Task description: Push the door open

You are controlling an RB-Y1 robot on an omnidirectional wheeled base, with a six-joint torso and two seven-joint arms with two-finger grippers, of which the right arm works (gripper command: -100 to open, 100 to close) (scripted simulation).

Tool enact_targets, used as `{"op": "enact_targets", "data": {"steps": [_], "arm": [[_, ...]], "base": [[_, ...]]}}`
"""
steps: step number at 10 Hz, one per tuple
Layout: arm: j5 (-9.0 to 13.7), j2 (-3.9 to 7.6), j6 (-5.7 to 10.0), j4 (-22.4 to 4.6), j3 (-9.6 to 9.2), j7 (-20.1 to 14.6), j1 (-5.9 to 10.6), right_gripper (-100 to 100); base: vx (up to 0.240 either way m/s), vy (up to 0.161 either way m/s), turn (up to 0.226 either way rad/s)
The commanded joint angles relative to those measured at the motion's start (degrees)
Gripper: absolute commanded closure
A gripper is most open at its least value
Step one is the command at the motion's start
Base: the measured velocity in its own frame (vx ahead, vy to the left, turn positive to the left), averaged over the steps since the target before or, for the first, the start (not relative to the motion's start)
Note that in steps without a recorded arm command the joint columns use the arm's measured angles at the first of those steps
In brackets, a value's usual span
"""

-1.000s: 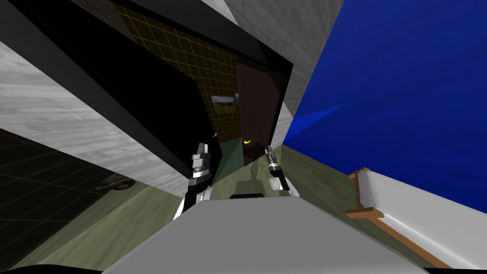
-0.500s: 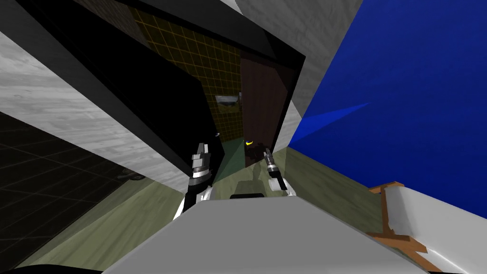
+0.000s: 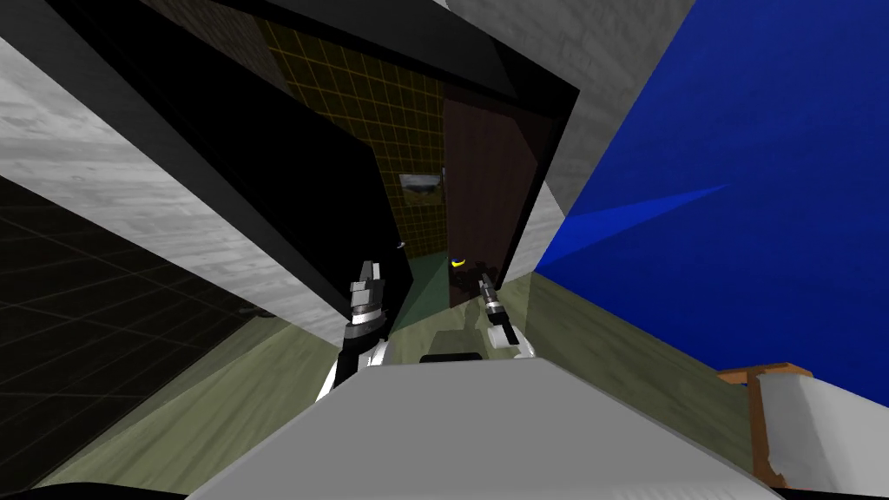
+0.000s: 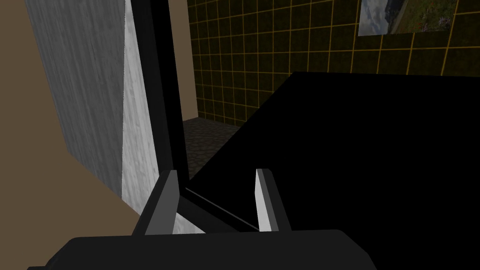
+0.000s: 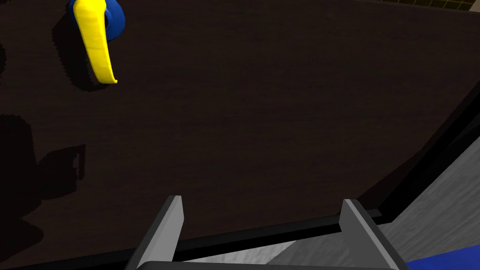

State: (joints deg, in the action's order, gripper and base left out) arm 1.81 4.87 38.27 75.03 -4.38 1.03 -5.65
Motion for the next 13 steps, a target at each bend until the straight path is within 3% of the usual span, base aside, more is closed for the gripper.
{"op": "enact_targets", "data": {"steps": [1,5,6,12,13], "arm": [[0.23,0.08,0.57,-2.86,-0.03,-0.19,1.0,-100],[0.72,-0.18,1.78,-10.14,-0.18,-0.39,3.5,-100],[0.72,-0.18,1.78,-10.23,-0.18,-0.39,3.5,-100],[1.28,-0.64,3.16,-18.33,-0.36,-0.62,6.37,-100],[1.28,-0.64,3.16,-18.47,-0.36,-0.62,6.37,-100]], "base": [[0.074,-0.045,0.147],[0.078,-0.072,0.144],[0.041,-0.045,0.044],[0.047,-0.048,0.102],[0.048,-0.048,0.03]]}}
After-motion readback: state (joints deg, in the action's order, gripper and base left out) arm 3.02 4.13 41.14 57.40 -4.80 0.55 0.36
